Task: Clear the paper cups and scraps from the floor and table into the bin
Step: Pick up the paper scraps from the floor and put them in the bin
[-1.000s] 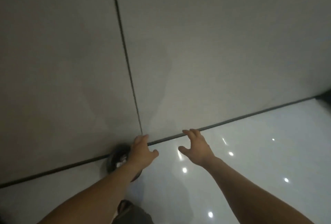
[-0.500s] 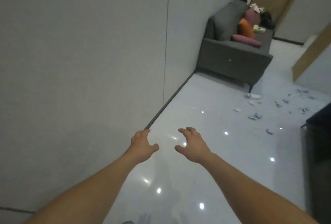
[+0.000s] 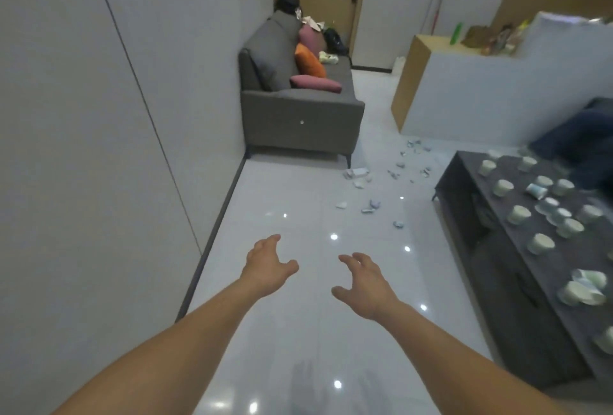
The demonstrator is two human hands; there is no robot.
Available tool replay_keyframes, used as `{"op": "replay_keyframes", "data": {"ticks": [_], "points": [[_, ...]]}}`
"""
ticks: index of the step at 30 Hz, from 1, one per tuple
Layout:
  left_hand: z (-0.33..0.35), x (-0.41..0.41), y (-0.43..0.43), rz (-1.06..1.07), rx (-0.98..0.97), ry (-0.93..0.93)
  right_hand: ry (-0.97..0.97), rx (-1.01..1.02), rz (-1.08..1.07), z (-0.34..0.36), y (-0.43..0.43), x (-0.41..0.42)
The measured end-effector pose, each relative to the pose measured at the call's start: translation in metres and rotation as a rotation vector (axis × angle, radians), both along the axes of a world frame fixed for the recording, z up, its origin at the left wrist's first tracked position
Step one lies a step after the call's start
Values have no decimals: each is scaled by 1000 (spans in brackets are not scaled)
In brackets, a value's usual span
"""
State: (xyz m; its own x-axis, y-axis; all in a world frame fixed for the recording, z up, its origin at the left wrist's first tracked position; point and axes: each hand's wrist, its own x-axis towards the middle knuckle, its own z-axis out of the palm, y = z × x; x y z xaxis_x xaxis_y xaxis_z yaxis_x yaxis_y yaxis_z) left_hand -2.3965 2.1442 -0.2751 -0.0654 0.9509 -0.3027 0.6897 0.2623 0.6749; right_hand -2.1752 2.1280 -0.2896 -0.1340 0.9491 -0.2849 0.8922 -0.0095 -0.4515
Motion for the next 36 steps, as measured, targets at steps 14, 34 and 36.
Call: {"op": "replay_keyframes", "data": {"ticks": [14, 34, 36], "points": [[0, 147, 218, -368, -10, 7, 9, 0, -346, -17, 150, 122], [-17, 327, 553, -420, -77, -15, -26, -1, -412, -19, 485, 306], [-22, 344, 598, -432, -71, -38, -39, -16, -434, -22, 520, 320]]}}
